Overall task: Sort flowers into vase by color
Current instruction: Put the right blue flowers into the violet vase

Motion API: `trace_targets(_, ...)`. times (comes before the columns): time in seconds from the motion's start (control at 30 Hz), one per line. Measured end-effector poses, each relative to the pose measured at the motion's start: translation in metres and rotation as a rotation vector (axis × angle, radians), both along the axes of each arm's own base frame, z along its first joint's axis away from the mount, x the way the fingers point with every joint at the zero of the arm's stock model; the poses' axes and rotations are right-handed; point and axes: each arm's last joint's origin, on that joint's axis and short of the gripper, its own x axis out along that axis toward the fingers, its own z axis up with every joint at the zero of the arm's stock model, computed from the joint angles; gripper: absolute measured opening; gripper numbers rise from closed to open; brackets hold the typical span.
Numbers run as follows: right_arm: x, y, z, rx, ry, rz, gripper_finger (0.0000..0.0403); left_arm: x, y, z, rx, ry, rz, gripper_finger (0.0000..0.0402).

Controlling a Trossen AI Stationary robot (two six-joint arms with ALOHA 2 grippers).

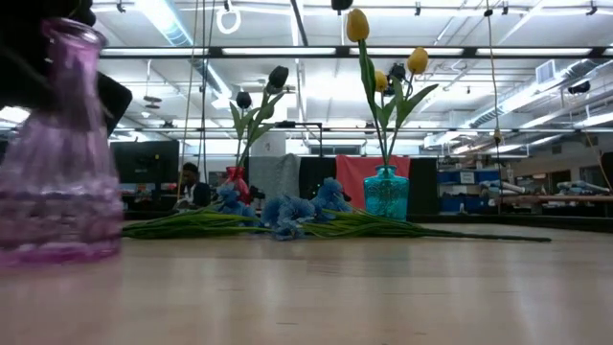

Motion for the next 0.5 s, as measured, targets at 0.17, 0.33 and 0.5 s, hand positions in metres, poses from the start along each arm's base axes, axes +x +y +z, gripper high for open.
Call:
trace_targets(0.17, 0.0, -0.001, -0.002, 0.03, 0.017, -0.029, 0.0033, 0.001, 0.006, 0.001, 0.079, -0.06, 0.18, 0.0158)
trace_targets(0.33, 0.0, 0.0, -0.001, 0.029, 0.009, -0.074, 0.0033, 0.008, 0.016, 0.001, 0.122, -0.09, 0.294, 0.016)
trace_targets(0.5, 0.004, 0.002, 0.0, 0.038, -0.061, -0.057, 0.0033, 0.019, 0.025, 0.002, 0.095, -0.123, 0.359, 0.016)
